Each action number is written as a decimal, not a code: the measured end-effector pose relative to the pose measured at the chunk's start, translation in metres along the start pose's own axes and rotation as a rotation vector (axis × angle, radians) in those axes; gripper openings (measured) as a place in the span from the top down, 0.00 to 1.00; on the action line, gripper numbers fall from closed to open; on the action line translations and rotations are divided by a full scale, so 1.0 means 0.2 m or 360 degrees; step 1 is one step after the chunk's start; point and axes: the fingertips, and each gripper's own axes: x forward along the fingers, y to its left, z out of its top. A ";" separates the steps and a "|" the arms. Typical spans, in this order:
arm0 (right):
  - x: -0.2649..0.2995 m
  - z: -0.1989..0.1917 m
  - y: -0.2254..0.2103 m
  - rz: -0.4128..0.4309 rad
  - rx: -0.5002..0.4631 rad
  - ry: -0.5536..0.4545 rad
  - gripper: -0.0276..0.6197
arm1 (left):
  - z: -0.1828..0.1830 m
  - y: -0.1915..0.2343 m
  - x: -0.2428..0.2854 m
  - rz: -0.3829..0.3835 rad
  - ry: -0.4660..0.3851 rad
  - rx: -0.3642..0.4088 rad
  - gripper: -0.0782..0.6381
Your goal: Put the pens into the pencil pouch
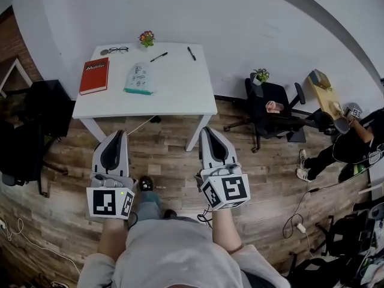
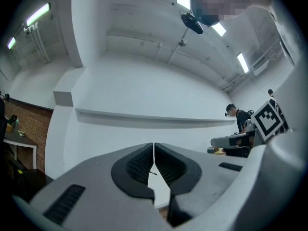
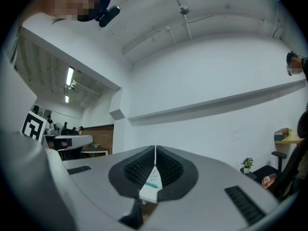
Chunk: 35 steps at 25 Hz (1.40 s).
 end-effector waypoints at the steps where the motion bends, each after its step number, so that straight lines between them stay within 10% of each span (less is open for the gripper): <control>1: 0.03 0.00 -0.02 -0.0010 0.0002 -0.0002 0.91 | -0.01 0.01 0.03 -0.0006 -0.0002 0.0001 0.85; 35: 1.42 -0.10 -0.17 -0.0261 -0.0057 0.0003 0.91 | -0.26 0.91 1.30 -0.0244 -0.0017 -0.0047 0.85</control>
